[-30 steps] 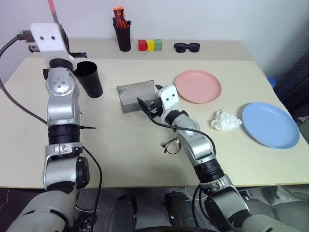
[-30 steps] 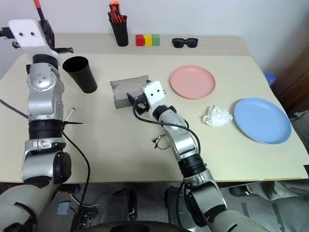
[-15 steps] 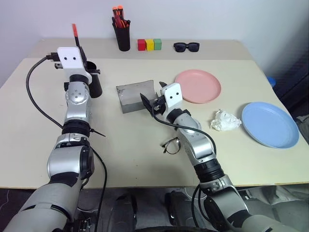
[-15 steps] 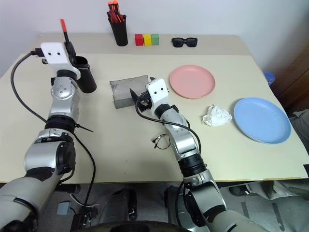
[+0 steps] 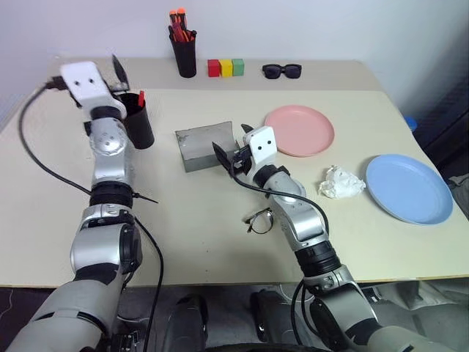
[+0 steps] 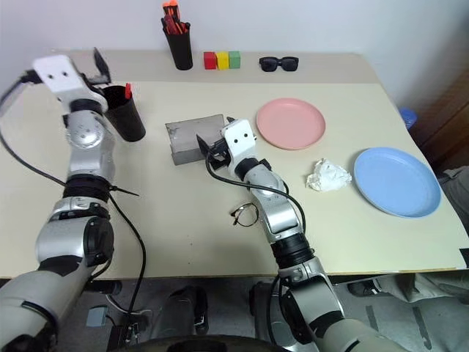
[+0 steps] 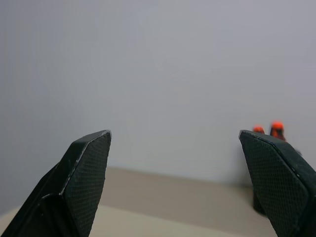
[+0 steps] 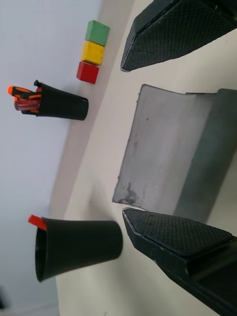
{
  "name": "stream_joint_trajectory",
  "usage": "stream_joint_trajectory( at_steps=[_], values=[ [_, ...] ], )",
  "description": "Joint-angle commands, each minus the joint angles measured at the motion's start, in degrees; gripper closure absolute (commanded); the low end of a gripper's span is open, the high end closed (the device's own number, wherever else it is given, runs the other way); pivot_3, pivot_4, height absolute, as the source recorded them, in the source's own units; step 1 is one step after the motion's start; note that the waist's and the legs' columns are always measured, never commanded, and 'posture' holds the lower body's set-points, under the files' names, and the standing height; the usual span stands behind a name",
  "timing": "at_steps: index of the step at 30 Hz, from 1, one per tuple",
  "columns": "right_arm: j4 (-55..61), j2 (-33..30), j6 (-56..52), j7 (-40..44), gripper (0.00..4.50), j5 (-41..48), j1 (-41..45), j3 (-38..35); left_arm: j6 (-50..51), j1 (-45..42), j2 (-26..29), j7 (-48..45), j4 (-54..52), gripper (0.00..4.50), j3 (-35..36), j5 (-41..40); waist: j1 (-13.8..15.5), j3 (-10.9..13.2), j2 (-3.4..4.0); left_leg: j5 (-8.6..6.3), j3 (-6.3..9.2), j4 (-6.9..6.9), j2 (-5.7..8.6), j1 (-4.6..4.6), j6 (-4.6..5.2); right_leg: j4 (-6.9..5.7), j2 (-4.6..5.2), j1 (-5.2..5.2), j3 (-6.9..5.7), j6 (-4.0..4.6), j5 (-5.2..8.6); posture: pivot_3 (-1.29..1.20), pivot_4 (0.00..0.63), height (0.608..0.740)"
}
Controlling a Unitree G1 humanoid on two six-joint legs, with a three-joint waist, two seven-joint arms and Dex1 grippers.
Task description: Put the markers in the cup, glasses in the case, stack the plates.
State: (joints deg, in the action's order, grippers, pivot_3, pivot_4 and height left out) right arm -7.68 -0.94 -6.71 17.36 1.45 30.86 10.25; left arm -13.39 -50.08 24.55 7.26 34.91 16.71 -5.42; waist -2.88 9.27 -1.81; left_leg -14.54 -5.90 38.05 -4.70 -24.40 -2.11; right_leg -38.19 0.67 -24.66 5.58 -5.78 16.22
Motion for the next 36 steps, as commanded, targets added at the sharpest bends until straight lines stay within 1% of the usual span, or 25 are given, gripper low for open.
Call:
stream_joint_trajectory(
  at_steps=[1, 3, 6, 7, 9, 12, 14, 17, 18, 19, 23, 25, 26, 28, 30, 31, 33, 35, 36],
  values=[
    [4.64, -2.34, -1.48, 3.24, 0.0, 2.16, -0.87, -1.24, 23.02, 11.91, 5.26, -6.2, -24.53, 0.27, 2.19, -6.51, -0.42, 0.0, 0.01, 0.01, 0.0, -0.01, -0.01, 0.0, -0.02, -0.02, 0.0, -0.01, 0.0, 0.0, 0.0, 0.0, 0.15, 0.722],
    [5.98, -4.23, -2.77, 6.61, 0.0, 3.76, -1.81, -1.04, 37.24, 19.88, 8.39, -9.26, -36.49, 0.27, 3.69, -11.69, -0.92, 0.0, 0.0, 0.02, 0.01, -0.02, -0.04, 0.0, -0.04, -0.06, 0.0, -0.01, 0.0, 0.0, 0.0, 0.0, 0.15, 0.722],
    [8.92, -7.93, -4.12, 13.91, 0.0, 6.55, -4.1, 0.56, 58.42, 30.9, 12.47, -11.52, -49.48, 0.27, 6.49, -18.3, -0.95, 0.0, -0.02, 0.04, 0.12, 0.03, -0.04, -0.01, -0.07, -0.09, 0.01, 0.01, -0.09, 0.01, 0.01, 0.0, 0.15, 0.722],
    [9.62, -9.0, -4.17, 15.59, 0.0, 6.88, -4.75, 1.09, 64.69, 33.94, 13.59, -11.83, -52.87, 0.27, 6.92, -19.6, -1.07, 0.0, -0.03, 0.04, 0.14, 0.03, -0.04, 0.0, -0.07, -0.11, 0.01, 0.03, -0.1, 0.01, 0.01, 0.0, 0.15, 0.722],
    [9.99, -9.91, -4.63, 17.11, 0.0, 7.4, -5.25, 1.38, 74.34, 37.01, 13.58, -11.86, -57.01, 0.27, 8.25, -22.87, -0.92, 0.0, -0.02, 0.04, 0.18, 0.03, -0.03, 0.05, -0.07, -0.12, 0.01, 0.06, -0.1, 0.02, 0.02, 0.0, 0.15, 0.722],
    [9.89, -10.21, -4.55, 18.36, 0.0, 7.38, -5.26, 2.0, 83.43, 36.52, 12.56, -11.05, -57.96, 0.27, 9.1, -24.22, -0.77, -0.01, -0.06, 0.08, 0.31, 0.07, -0.01, 0.06, -0.12, -0.13, 0.0, 0.1, -0.2, 0.05, 0.02, 0.0, 0.15, 0.722],
    [10.38, -10.05, -4.68, 18.96, 0.0, 7.55, -5.32, 2.38, 90.04, 35.5, 13.69, -11.3, -56.86, 0.27, 7.14, -23.83, -0.81, -0.01, -0.06, 0.09, 0.37, 0.08, 0.0, 0.1, -0.14, -0.13, -0.02, 0.14, -0.21, 0.06, 0.02, 0.0, 0.15, 0.722],
    [10.59, -9.62, -5.03, 18.78, 0.0, 7.6, -5.12, 2.42, 93.8, 34.31, 14.82, -11.78, -54.65, 0.27, 4.98, -22.21, -0.97, -0.01, -0.06, 0.08, 0.4, 0.05, 0.03, 0.09, -0.14, -0.12, -0.02, 0.14, -0.2, 0.06, 0.02, 0.0, 0.15, 0.722],
    [10.58, -9.48, -5.07, 18.63, 0.0, 7.51, -5.1, 2.44, 94.51, 33.72, 14.97, -11.83, -53.74, 0.83, 4.7, -21.7, -0.97, -0.01, -0.06, 0.08, 0.41, 0.03, 0.03, 0.09, -0.14, -0.11, -0.02, 0.14, -0.2, 0.07, 0.02, 0.0, 0.15, 0.722],
    [10.74, -9.41, -5.08, 18.51, 0.0, 7.43, -5.23, 2.47, 95.04, 33.27, 15.28, -11.82, -52.95, 1.14, 4.27, -21.02, -0.97, -0.01, -0.06, 0.08, 0.41, 0.02, 0.03, 0.09, -0.14, -0.11, -0.02, 0.13, -0.21, 0.07, 0.02, 0.0, 0.15, 0.722],
    [11.88, -9.56, -5.16, 18.07, 0.0, 6.99, -6.37, 2.59, 94.25, 31.62, 15.76, -12.35, -49.64, 3.24, 3.11, -19.09, -1.02, -0.01, -0.06, 0.08, 0.43, 0.01, 0.03, 0.09, -0.15, -0.12, -0.02, 0.12, -0.22, 0.08, 0.02, 0.0, 0.15, 0.722],
    [12.22, -9.6, -5.34, 17.81, 0.0, 6.83, -6.63, 2.6, 92.81, 30.86, 15.15, -12.12, -48.97, 4.28, 3.13, -18.13, -1.05, -0.01, -0.06, 0.08, 0.43, 0.01, 0.03, 0.09, -0.15, -0.12, -0.02, 0.12, -0.22, 0.08, 0.02, 0.0, 0.15, 0.722],
    [12.29, -9.61, -5.4, 17.72, 0.0, 6.8, -6.67, 2.61, 92.17, 30.57, 14.86, -12.03, -48.76, 4.47, 3.2, -17.69, -1.03, -0.01, -0.06, 0.08, 0.43, 0.01, 0.03, 0.09, -0.15, -0.12, -0.02, 0.12, -0.22, 0.08, 0.02, 0.0, 0.15, 0.722],
    [12.39, -9.55, -5.41, 17.44, 0.0, 6.72, -6.7, 2.59, 85.18, 29.25, 12.92, -10.45, -48.53, 4.47, 4.88, -15.84, -0.96, -0.01, -0.06, 0.08, 0.43, 0.0, 0.03, 0.09, -0.15, -0.12, -0.02, 0.12, -0.22, 0.09, 0.02, 0.0, 0.15, 0.722],
    [12.0, -9.11, -4.78, 16.68, 0.0, 6.33, -6.3, 2.56, 66.89, 27.09, 10.14, -7.02, -47.4, 4.47, 6.29, -11.15, -0.51, 0.0, -0.08, 0.09, 0.43, 0.01, 0.03, 0.07, -0.15, -0.1, 0.0, 0.12, -0.22, 0.1, 0.01, 0.0, 0.15, 0.722],
    [11.44, -8.76, -4.05, 15.93, 0.0, 5.73, -5.84, 2.61, 60.21, 25.52, 9.21, -4.18, -46.4, 4.47, 6.39, -8.42, -0.14, 0.02, -0.16, 0.09, 0.43, 0.03, 0.03, 0.04, -0.16, -0.09, 0.02, 0.11, -0.24, 0.11, 0.0, 0.0, 0.15, 0.722],
    [9.38, -7.7, -1.97, 13.79, 0.0, 3.84, -4.39, 2.82, 48.76, 21.97, 6.75, -0.77, -44.44, 4.47, 6.91, -5.72, 0.42, 0.01, -0.2, 0.1, 0.42, 0.04, 0.02, 0.03, -0.17, -0.05, 0.01, 0.1, -0.24, 0.15, -0.03, 0.0, 0.15, 0.722],
    [6.75, -6.02, -0.17, 10.63, 0.0, 1.92, -2.57, 2.59, 40.79, 18.67, 4.11, -0.52, -43.06, 4.47, 6.91, -5.72, 0.6, 0.01, -0.21, 0.1, 0.35, 0.04, 0.03, 0.02, -0.17, -0.01, 0.03, 0.1, -0.23, 0.15, -0.04, 0.0, 0.15, 0.722],
    [5.12, -4.76, 0.78, 8.41, 0.0, 1.05, -1.38, 2.21, 37.03, 16.92, 3.1, -0.43, -41.76, 4.47, 5.69, -4.8, 0.68, 0.0, -0.2, 0.09, 0.31, 0.04, 0.04, 0.02, -0.17, 0.0, 0.04, 0.11, -0.22, 0.15, -0.05, 0.0, 0.15, 0.722]
  ],
)
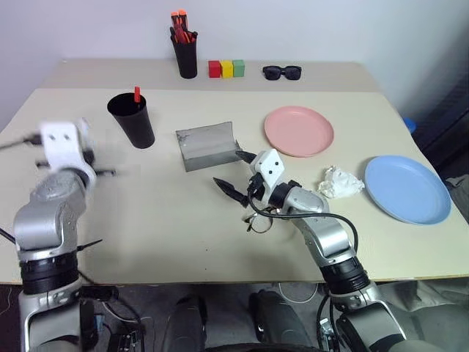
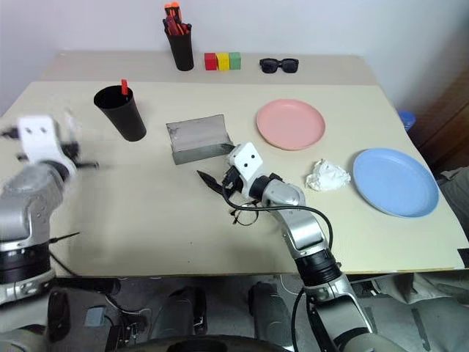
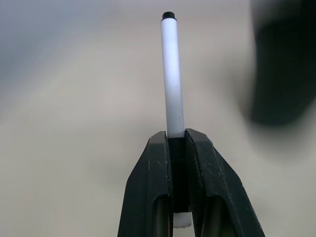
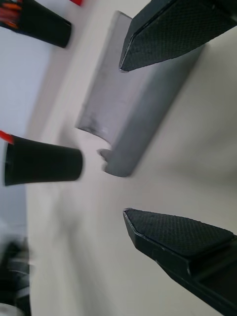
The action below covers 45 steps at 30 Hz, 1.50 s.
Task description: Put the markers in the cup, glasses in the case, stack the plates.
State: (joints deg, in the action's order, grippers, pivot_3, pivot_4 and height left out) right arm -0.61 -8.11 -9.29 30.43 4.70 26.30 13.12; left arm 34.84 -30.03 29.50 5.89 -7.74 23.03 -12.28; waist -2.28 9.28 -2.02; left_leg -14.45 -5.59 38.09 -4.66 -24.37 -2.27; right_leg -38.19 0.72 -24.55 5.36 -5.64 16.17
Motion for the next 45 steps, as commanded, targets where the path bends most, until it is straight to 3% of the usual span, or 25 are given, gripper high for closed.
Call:
stream_joint_trajectory(
  at_steps=[1, 5, 12, 18, 24, 30, 38, 43, 45],
  values=[
    [-3.47, 3.85, 4.0, -6.32, 0.0, -2.37, 4.39, -1.06, -14.62, -5.26, -2.52, 1.08, 3.26, 4.47, -2.57, 3.78, 0.12, -0.01, 0.01, 0.0, -0.04, 0.0, 0.01, 0.01, 0.01, 0.0, 0.01, 0.0, 0.01, -0.01, 0.0, 0.0, 0.15, 0.722],
    [-7.39, 7.63, 5.66, -9.51, 0.0, -2.33, 7.22, -1.86, -25.52, -12.61, -5.54, 1.94, 15.44, 4.47, -5.88, 7.3, 0.43, -0.01, 0.01, 0.0, -0.04, 0.01, 0.0, 0.01, 0.01, -0.02, -0.02, 0.0, 0.0, -0.02, -0.01, 0.0, 0.15, 0.722],
    [-9.21, 9.8, 6.92, -9.73, 0.0, -1.98, 8.05, -1.46, -46.32, -25.61, -6.8, 0.39, 48.96, 4.47, -8.5, 9.92, 0.32, -0.01, 0.02, -0.01, -0.08, 0.0, 0.01, -0.03, 0.04, 0.04, -0.03, -0.03, 0.0, -0.04, -0.01, 0.0, 0.15, 0.722],
    [-8.93, 9.4, 7.43, -10.44, 0.0, -2.0, 7.82, -2.27, -52.35, -28.32, -8.05, -0.37, 60.46, 4.47, -9.86, 10.5, -0.17, -0.01, 0.02, -0.02, -0.12, -0.02, -0.02, -0.06, 0.05, 0.06, -0.04, -0.07, -0.01, -0.05, 0.0, 0.0, 0.15, 0.722],
    [-9.23, 8.68, 7.68, -10.08, 0.0, -2.02, 7.78, -2.71, -53.31, -27.61, -9.55, 0.9, 60.8, 4.47, -10.01, 10.43, -0.1, -0.01, 0.02, -0.02, -0.13, -0.01, -0.02, -0.08, 0.05, 0.05, -0.04, -0.07, -0.01, -0.06, -0.01, 0.0, 0.15, 0.722],
    [-9.19, 9.04, 7.82, -8.76, 0.0, -1.56, 8.05, -2.24, -53.06, -26.85, -9.67, 3.36, 60.53, 1.75, -9.97, 10.73, -0.15, -0.01, 0.02, -0.02, -0.13, -0.01, -0.03, -0.07, 0.05, 0.04, -0.05, -0.07, -0.01, -0.06, -0.01, 0.0, 0.15, 0.722],
    [-8.22, 8.24, 5.96, -6.19, 0.0, -1.25, 7.98, -1.9, -53.31, -25.64, -9.89, 1.95, 54.58, 1.75, -9.07, 8.37, -0.1, -0.01, 0.02, -0.02, -0.13, -0.01, -0.03, -0.07, 0.05, 0.04, -0.04, -0.07, -0.01, -0.06, -0.01, 0.0, 0.15, 0.722],
    [-3.78, 1.49, 2.8, 0.08, 0.0, 0.12, 7.68, -3.06, -44.11, -21.13, -8.62, -12.35, 38.75, 1.75, -12.54, 3.42, 0.01, 0.0, 0.03, -0.02, -0.14, -0.01, -0.03, -0.09, 0.04, 0.04, -0.04, -0.07, -0.01, -0.06, -0.01, 0.0, 0.15, 0.722],
    [-2.85, -1.44, 1.79, 1.5, 0.0, 0.82, 7.59, -4.26, -37.89, -17.94, -7.66, -19.73, 31.15, 1.22, -14.76, 0.73, -0.03, 0.0, 0.03, -0.01, -0.14, -0.01, -0.03, -0.08, 0.04, 0.04, -0.04, -0.06, -0.01, -0.06, 0.0, 0.0, 0.15, 0.722]
  ],
)
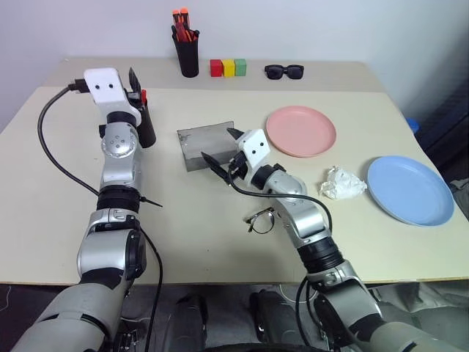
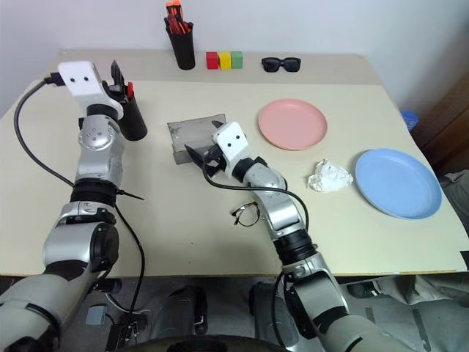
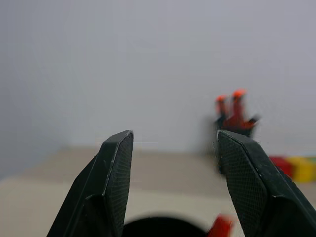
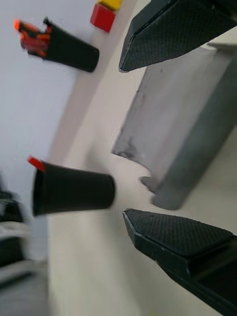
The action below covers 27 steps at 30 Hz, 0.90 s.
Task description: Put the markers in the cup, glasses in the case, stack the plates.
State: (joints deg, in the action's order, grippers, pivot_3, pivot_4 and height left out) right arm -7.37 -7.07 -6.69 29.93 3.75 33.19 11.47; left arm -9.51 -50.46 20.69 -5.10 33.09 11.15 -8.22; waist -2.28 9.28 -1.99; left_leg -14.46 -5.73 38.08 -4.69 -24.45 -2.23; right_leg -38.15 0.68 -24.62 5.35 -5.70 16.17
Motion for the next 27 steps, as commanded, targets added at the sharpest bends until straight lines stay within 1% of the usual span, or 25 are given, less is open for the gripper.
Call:
stream_joint_trajectory(
  at_steps=[1, 3, 6, 8, 11, 13, 16, 20, 21, 22, 23, 27],
  values=[
    [4.42, -5.41, -1.29, 3.52, 0.0, 1.87, 0.11, -3.57, 11.96, 4.92, 2.89, -13.16, -14.01, 0.84, -6.35, -2.6, -0.03, 0.0, 0.01, 0.0, 0.0, 0.0, 0.0, 0.01, 0.0, -0.02, 0.0, 0.0, 0.0, 0.0, 0.0, 0.0, 0.15, 0.722],
    [5.69, -10.15, -2.65, 5.99, 0.0, 2.46, -1.24, -4.97, 19.53, 8.46, 5.62, -19.39, -19.69, 0.03, -11.77, -0.9, -0.06, 0.01, 0.03, 0.0, 0.0, 0.0, 0.0, 0.03, 0.0, -0.03, 0.0, 0.02, 0.01, 0.0, 0.0, 0.0, 0.15, 0.722],
    [8.48, -14.98, -4.77, 8.55, 0.0, 3.87, -3.7, -6.4, 25.47, 11.4, 7.48, -25.72, -23.85, 0.03, -16.18, -0.97, -0.11, 0.0, 0.05, 0.0, 0.01, 0.0, 0.0, 0.05, 0.01, -0.04, -0.01, 0.03, 0.01, 0.0, 0.01, 0.0, 0.15, 0.722],
    [11.03, -17.63, -6.7, 10.29, 0.0, 5.46, -6.23, -7.81, 27.11, 11.93, 7.48, -29.06, -23.43, 0.03, -17.96, -0.9, -0.09, 0.01, 0.07, 0.0, 0.03, 0.01, -0.01, 0.06, 0.01, -0.05, -0.03, 0.02, 0.02, 0.01, 0.02, 0.0, 0.15, 0.722],
    [15.95, -23.35, -9.79, 13.9, 0.0, 8.0, -12.89, -10.85, 26.04, 9.7, 6.21, -34.98, -16.93, 0.03, -20.11, -0.97, 0.03, 0.02, 0.08, 0.0, 0.04, -0.01, -0.01, 0.06, 0.02, -0.04, -0.04, 0.02, 0.05, 0.01, 0.02, 0.0, 0.15, 0.722],
    [18.47, -25.95, -10.97, 14.34, 0.0, 8.83, -16.45, -12.72, 25.85, 7.51, 6.36, -39.5, -11.85, 0.03, -21.89, -0.08, 0.35, 0.02, 0.08, -0.01, 0.05, 0.02, 0.01, 0.05, 0.02, -0.01, -0.04, 0.04, 0.05, 0.0, 0.03, 0.0, 0.15, 0.722],
    [21.06, -27.58, -11.82, 13.51, 0.0, 9.33, -19.87, -14.59, 24.44, 4.26, 6.9, -44.73, -4.95, 0.03, -24.37, 2.41, 0.12, 0.02, 0.08, -0.01, 0.05, 0.04, 0.05, 0.06, 0.04, 0.0, -0.04, 0.04, 0.1, 0.01, 0.03, 0.0, 0.15, 0.722],
    [23.76, -27.37, -12.87, 11.56, 0.0, 9.07, -22.57, -15.54, 23.75, 0.14, 6.37, -48.86, 2.7, 0.03, -25.15, 4.28, -0.12, 0.02, 0.08, -0.02, 0.09, 0.03, 0.04, 0.06, 0.04, 0.0, -0.08, 0.04, 0.1, 0.01, 0.04, 0.0, 0.15, 0.722],
    [24.46, -27.26, -13.02, 11.21, 0.0, 8.95, -23.16, -15.51, 23.24, -0.42, 6.25, -49.47, 3.83, 0.54, -25.15, 4.6, -0.11, 0.02, 0.08, -0.02, 0.1, 0.03, 0.04, 0.06, 0.04, 0.0, -0.08, 0.04, 0.1, 0.01, 0.04, 0.0, 0.15, 0.722],
    [25.15, -27.16, -13.08, 10.84, 0.0, 8.75, -23.83, -15.37, 22.74, -0.74, 6.11, -49.96, 4.52, 0.79, -25.01, 4.78, -0.07, 0.02, 0.08, -0.02, 0.1, 0.03, 0.04, 0.06, 0.06, 0.0, -0.07, 0.04, 0.11, 0.01, 0.04, 0.0, 0.15, 0.722],
    [25.71, -27.1, -13.12, 10.51, 0.0, 8.58, -24.38, -15.2, 22.29, -0.9, 5.99, -50.32, 4.98, 1.23, -24.84, 4.92, -0.06, 0.02, 0.08, -0.03, 0.1, 0.03, 0.04, 0.05, 0.07, 0.0, -0.07, 0.04, 0.1, 0.0, 0.04, 0.0, 0.15, 0.722],
    [27.38, -26.78, -13.51, 9.41, 0.0, 8.21, -25.76, -14.39, 21.41, -0.47, 5.71, -51.2, 5.1, 3.39, -24.23, 5.0, 0.14, 0.02, 0.08, -0.04, 0.1, 0.04, 0.05, 0.04, 0.08, 0.0, -0.05, 0.04, 0.11, -0.02, 0.05, 0.0, 0.15, 0.722]
  ],
)
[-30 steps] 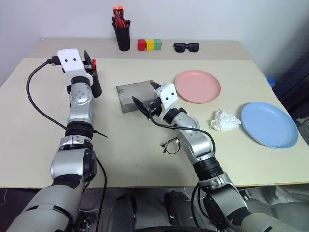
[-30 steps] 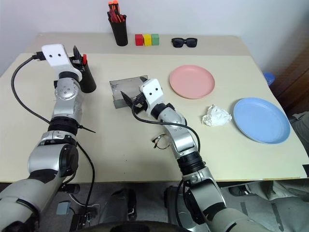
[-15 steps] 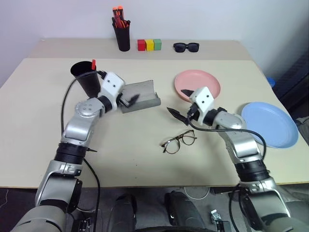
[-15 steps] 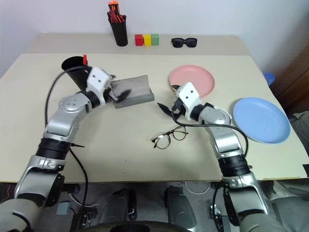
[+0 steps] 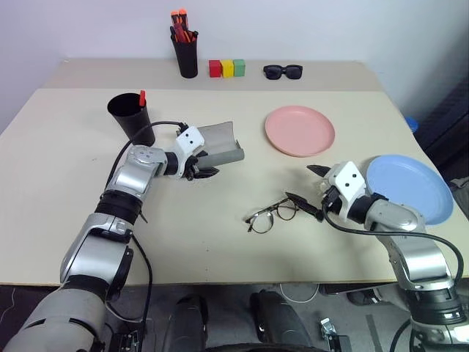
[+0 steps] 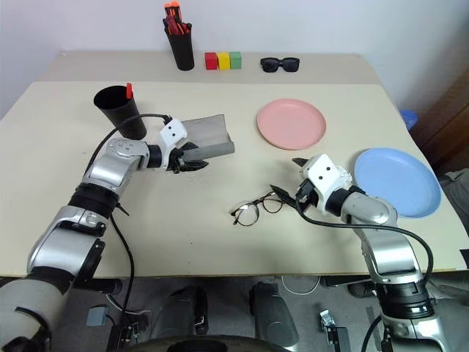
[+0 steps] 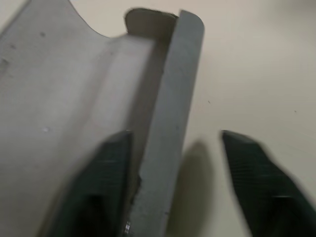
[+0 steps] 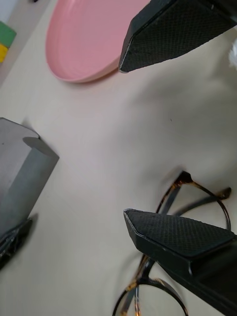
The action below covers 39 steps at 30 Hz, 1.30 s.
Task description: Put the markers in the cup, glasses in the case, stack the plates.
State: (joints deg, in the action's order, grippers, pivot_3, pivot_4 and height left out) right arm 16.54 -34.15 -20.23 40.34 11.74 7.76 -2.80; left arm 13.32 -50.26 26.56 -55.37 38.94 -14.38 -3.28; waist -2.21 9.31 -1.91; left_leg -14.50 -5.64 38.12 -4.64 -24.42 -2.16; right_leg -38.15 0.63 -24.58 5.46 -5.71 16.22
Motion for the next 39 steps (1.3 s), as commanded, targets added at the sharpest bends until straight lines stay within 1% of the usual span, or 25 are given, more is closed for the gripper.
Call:
stream_joint_trajectory(
  at_steps=[1, 2, 3, 6, 8, 11, 14, 17, 21, 24, 27, 28, 32, 36, 37, 39],
  values=[
    [3.8, 0.44, -0.05, -1.22, 0.0, 0.13, -0.64, 0.18, -1.72, -0.33, -0.22, -0.97, -1.01, 3.94, 1.45, 0.07, 0.12, 0.0, 0.0, 0.0, 0.0, 0.0, 0.0, 0.0, 0.0, 0.0, 0.0, 0.0, 0.0, 0.0, 0.0, 0.0, 0.15, 0.722],
    [4.01, 0.56, 0.0, -1.38, 0.0, -0.03, -0.84, 0.55, -2.04, 0.01, -0.24, -1.0, -1.27, 4.36, 1.57, 0.12, 0.13, 0.0, 0.0, 0.0, 0.0, 0.0, 0.0, 0.0, 0.0, 0.0, 0.0, 0.0, 0.0, 0.0, 0.0, 0.0, 0.15, 0.722],
    [4.06, 0.72, 0.06, -1.54, 0.0, -0.17, -0.9, 0.91, -2.97, 0.54, -0.11, -1.19, -1.79, 4.44, 1.6, 0.24, 0.1, 0.0, 0.0, 0.0, 0.0, 0.01, 0.0, 0.0, 0.0, -0.01, 0.0, 0.0, 0.0, 0.0, 0.0, 0.0, 0.15, 0.722],
    [4.18, 1.08, -0.12, -1.83, 0.0, -0.02, -0.46, 1.77, -7.39, 2.95, 0.96, -2.04, -5.02, 4.44, 1.37, 0.9, 0.04, 0.0, 0.0, 0.0, 0.0, 0.01, 0.0, 0.01, 0.0, -0.01, 0.0, 0.0, 0.01, 0.0, 0.0, 0.0, 0.15, 0.722],
    [4.25, 1.24, -0.16, -1.8, 0.0, 0.16, -0.08, 2.37, -9.07, 5.91, 2.55, -5.17, -9.85, 4.44, 1.59, -0.3, -0.02, 0.0, 0.0, 0.0, 0.0, 0.01, 0.0, 0.0, 0.0, -0.01, 0.0, 0.0, 0.01, 0.0, 0.0, 0.0, 0.15, 0.722],
    [4.48, 1.98, -0.8, -1.62, 0.0, 1.05, 0.95, 3.14, -11.51, 11.92, 6.45, -11.1, -19.46, 4.44, 1.72, -2.46, -0.29, 0.0, 0.01, 0.0, -0.02, 0.0, -0.04, 0.01, 0.0, -0.02, 0.0, 0.0, 0.02, 0.01, 0.0, 0.0, 0.15, 0.722],
    [4.39, 2.56, -1.3, -1.17, 0.0, 1.69, 2.09, 3.97, -11.66, 16.0, 10.17, -14.84, -25.74, 4.44, 1.44, -2.91, -0.15, 0.0, 0.02, 0.0, -0.02, 0.0, -0.06, 0.02, 0.0, -0.05, -0.01, 0.0, 0.02, 0.02, 0.01, 0.0, 0.15, 0.722],
    [3.6, 2.66, -1.12, -0.64, 0.0, 1.72, 3.09, 4.98, -11.04, 17.95, 11.93, -15.76, -28.77, 4.44, 1.26, -2.29, 0.23, 0.01, 0.03, 0.0, -0.04, 0.05, -0.05, 0.02, 0.0, -0.05, 0.01, 0.01, 0.02, 0.06, 0.03, 0.0, 0.15, 0.722],
    [3.0, 2.4, -0.95, -0.02, 0.0, 1.51, 3.85, 5.7, -7.99, 18.08, 11.71, -15.52, -29.52, 4.44, 1.88, -3.15, 1.26, 0.01, 0.03, -0.02, -0.05, 0.11, -0.03, 0.02, 0.03, -0.03, 0.02, 0.03, 0.03, 0.12, 0.06, 0.0, 0.15, 0.722],
    [2.77, 0.21, -0.16, 1.68, 0.0, 0.3, 4.19, 6.37, -6.27, 17.09, 11.07, -15.29, -29.04, 3.6, 2.67, -4.31, 1.46, 0.01, 0.03, -0.02, -0.05, 0.11, -0.03, 0.02, 0.04, -0.03, 0.02, 0.03, 0.03, 0.11, 0.06, 0.0, 0.15, 0.722],
    [2.79, -2.08, 1.47, 2.94, 0.0, -1.54, 4.61, 6.63, -9.39, 16.81, 10.75, -14.26, -28.82, 2.09, 3.02, -3.67, 1.45, 0.01, 0.02, -0.02, -0.06, 0.12, -0.03, 0.01, 0.05, -0.03, 0.02, 0.03, 0.03, 0.11, 0.05, 0.0, 0.15, 0.722],
    [2.9, -2.84, 2.05, 3.25, 0.0, -2.15, 4.79, 6.67, -10.33, 16.82, 10.54, -13.96, -28.76, 1.67, 3.27, -3.74, 1.45, 0.01, 0.03, -0.02, -0.06, 0.12, -0.03, 0.01, 0.05, -0.04, 0.02, 0.02, 0.03, 0.1, 0.05, 0.0, 0.15, 0.722],
    [3.77, -5.5, 4.48, 4.56, 0.0, -4.59, 5.74, 6.9, -11.43, 16.77, 9.82, -11.37, -29.26, 1.67, 5.38, -4.45, 1.39, 0.0, 0.03, -0.02, -0.06, 0.12, -0.03, 0.03, 0.05, -0.04, 0.01, 0.02, 0.03, 0.05, 0.02, 0.0, 0.15, 0.722],
    [4.63, -8.98, 7.63, 6.3, 0.0, -8.06, 5.73, 7.62, -8.76, 19.25, 9.59, -8.14, -34.47, 1.67, 9.72, -7.99, 1.39, 0.0, 0.03, -0.02, -0.06, 0.11, -0.04, 0.02, 0.05, -0.04, 0.01, 0.01, 0.03, 0.03, 0.01, 0.0, 0.15, 0.722],
    [4.55, -10.05, 9.46, 6.51, 0.0, -9.66, 5.32, 8.04, -7.53, 20.81, 9.71, -6.96, -36.75, 1.67, 11.2, -9.08, 1.37, 0.0, 0.04, -0.03, -0.06, 0.11, -0.04, 0.02, 0.05, -0.04, 0.01, 0.01, 0.03, 0.03, 0.01, 0.0, 0.15, 0.722],
    [4.17, -11.73, 12.77, 6.42, 0.0, -12.74, 4.39, 8.87, -3.88, 27.33, 9.99, -3.59, -44.45, 1.67, 15.5, -12.14, 1.12, -0.02, 0.08, -0.03, -0.07, 0.11, -0.05, 0.03, 0.05, -0.05, 0.02, 0.02, 0.04, 0.02, 0.01, 0.0, 0.15, 0.722]
  ],
)
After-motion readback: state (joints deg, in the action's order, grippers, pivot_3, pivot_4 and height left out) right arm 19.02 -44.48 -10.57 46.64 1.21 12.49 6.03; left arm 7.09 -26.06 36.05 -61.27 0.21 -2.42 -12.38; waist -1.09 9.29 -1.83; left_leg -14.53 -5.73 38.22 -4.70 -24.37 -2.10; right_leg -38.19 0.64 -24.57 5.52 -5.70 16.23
